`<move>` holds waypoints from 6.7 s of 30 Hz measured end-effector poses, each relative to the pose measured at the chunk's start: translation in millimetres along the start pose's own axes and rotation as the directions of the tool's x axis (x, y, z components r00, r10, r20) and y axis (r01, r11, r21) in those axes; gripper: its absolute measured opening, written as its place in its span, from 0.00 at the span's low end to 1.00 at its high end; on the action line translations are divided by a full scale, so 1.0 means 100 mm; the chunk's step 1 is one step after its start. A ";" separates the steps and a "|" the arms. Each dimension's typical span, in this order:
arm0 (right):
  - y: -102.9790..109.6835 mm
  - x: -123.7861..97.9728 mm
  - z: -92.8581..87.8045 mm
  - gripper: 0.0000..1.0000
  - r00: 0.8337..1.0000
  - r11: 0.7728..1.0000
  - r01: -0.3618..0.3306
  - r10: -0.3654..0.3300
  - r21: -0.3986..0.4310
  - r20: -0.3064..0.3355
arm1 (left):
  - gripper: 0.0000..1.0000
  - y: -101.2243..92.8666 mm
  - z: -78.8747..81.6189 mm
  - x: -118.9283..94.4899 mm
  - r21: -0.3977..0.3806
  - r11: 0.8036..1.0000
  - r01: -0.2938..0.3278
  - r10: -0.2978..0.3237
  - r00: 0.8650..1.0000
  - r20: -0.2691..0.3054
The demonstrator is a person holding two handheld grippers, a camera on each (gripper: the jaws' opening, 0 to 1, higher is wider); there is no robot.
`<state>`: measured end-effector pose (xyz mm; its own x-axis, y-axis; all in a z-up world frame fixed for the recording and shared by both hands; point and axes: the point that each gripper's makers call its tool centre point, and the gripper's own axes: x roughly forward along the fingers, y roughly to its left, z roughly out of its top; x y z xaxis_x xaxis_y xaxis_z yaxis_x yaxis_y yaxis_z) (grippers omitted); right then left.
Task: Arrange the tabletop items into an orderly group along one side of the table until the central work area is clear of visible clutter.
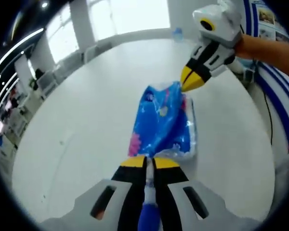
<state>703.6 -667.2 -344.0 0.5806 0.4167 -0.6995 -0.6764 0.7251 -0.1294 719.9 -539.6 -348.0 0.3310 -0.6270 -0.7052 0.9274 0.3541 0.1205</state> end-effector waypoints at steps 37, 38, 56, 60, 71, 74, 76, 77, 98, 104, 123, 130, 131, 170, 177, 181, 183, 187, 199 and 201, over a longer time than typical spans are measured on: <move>-0.09 0.24 -0.21 0.13 0.999 0.998 0.023 -0.021 0.059 -0.031 | 0.16 0.07 -0.12 0.23 0.015 1.000 -0.016 0.017 0.997 -0.075; -0.09 0.24 -0.21 0.12 0.999 0.998 0.022 -0.021 0.057 -0.034 | 0.16 0.07 -0.12 0.23 0.015 1.000 -0.017 0.018 0.997 -0.076; -0.07 0.24 -0.28 0.11 0.999 0.998 0.018 -0.015 0.067 -0.049 | 0.27 0.09 -0.14 0.24 0.006 0.999 -0.033 0.034 0.996 -0.087; -0.08 0.23 -0.26 0.12 0.999 0.997 0.023 -0.020 0.072 -0.044 | 0.31 0.12 -0.14 0.22 0.002 0.999 -0.037 0.037 0.995 -0.090; -0.07 0.15 -0.18 0.16 0.999 0.997 0.037 -0.035 0.069 -0.026 | 0.40 0.17 -0.14 0.09 -0.013 0.998 -0.060 0.059 0.994 -0.094; -0.05 0.12 -0.14 0.24 0.999 0.997 0.037 -0.036 0.061 -0.017 | 0.45 0.19 -0.12 0.05 -0.024 0.997 -0.066 0.064 0.994 -0.085; -0.02 0.12 -0.14 0.29 1.000 0.998 0.022 -0.021 0.053 -0.016 | 0.49 0.18 -0.10 0.02 -0.032 0.997 -0.065 0.063 0.995 -0.077; 0.00 0.12 -0.14 0.31 1.000 0.999 0.019 -0.019 0.046 -0.018 | 0.51 0.18 -0.09 0.02 -0.032 0.997 -0.066 0.064 0.995 -0.076; 0.51 -0.09 0.18 0.90 0.986 0.990 -0.134 0.137 -0.044 0.099 | 0.99 -0.37 0.21 -0.35 -0.072 0.977 0.203 -0.195 0.976 0.100; 0.65 -0.19 0.28 0.95 0.977 0.983 -0.172 0.179 -0.065 0.120 | 0.99 -0.42 0.20 -0.46 -0.061 0.976 0.207 -0.200 0.975 0.101; 1.07 -0.50 0.44 0.98 0.969 0.970 -0.205 0.220 -0.133 0.116 | 0.99 -0.61 0.09 -1.09 -0.070 0.982 0.174 -0.160 0.971 0.176; 1.33 -0.53 0.55 0.97 0.964 0.958 -0.228 0.247 -0.175 0.101 | 0.99 -0.64 -0.13 -1.43 -0.089 0.986 0.142 -0.123 0.973 0.196; 1.37 -0.53 0.57 0.97 0.963 0.956 -0.231 0.252 -0.178 0.101 | 0.99 -0.63 -0.16 -1.47 -0.093 0.986 0.136 -0.116 0.974 0.196; 3.38 -0.42 1.38 0.95 0.896 0.825 -0.387 0.441 -0.411 0.041 | 0.94 -0.85 -1.74 -3.36 -0.313 0.945 -0.092 0.168 0.959 0.228; 3.72 -0.35 1.47 0.94 0.881 0.798 -0.416 0.473 -0.436 0.026 | 0.93 -0.90 -2.00 -3.58 -0.345 0.931 -0.117 0.202 0.955 0.220; 3.90 -0.31 1.51 0.94 0.870 0.780 -0.433 0.493 -0.451 0.017 | 0.93 -0.94 -2.12 -3.65 -0.359 0.925 -0.129 0.215 0.953 0.213; 4.02 -0.28 1.53 0.93 0.861 0.766 -0.446 0.509 -0.463 0.011 | 0.93 -0.96 -2.19 -3.67 -0.365 0.922 -0.131 0.217 0.954 0.208; 4.23 -0.21 1.57 0.92 0.843 0.738 -0.474 0.538 -0.480 -0.006 | 0.92 -0.97 -2.29 -3.69 -0.381 0.915 -0.132 0.222 0.954 0.204; 4.71 0.08 1.48 0.87 0.790 0.655 -0.561 0.607 -0.507 -0.090 | 0.90 -1.03 -2.57 -3.50 -0.409 0.906 -0.111 0.194 0.967 0.167; 4.76 0.15 1.44 0.86 0.780 0.643 -0.576 0.616 -0.505 -0.107 | 0.89 -1.03 -2.62 -3.43 -0.409 0.906 -0.107 0.185 0.970 0.157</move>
<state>455.9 -237.0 -314.6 -0.0121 0.7130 -0.7010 -0.9981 -0.0511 -0.0347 465.4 -179.3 -301.3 0.5198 -0.6517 -0.5525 0.7341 0.6714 -0.1014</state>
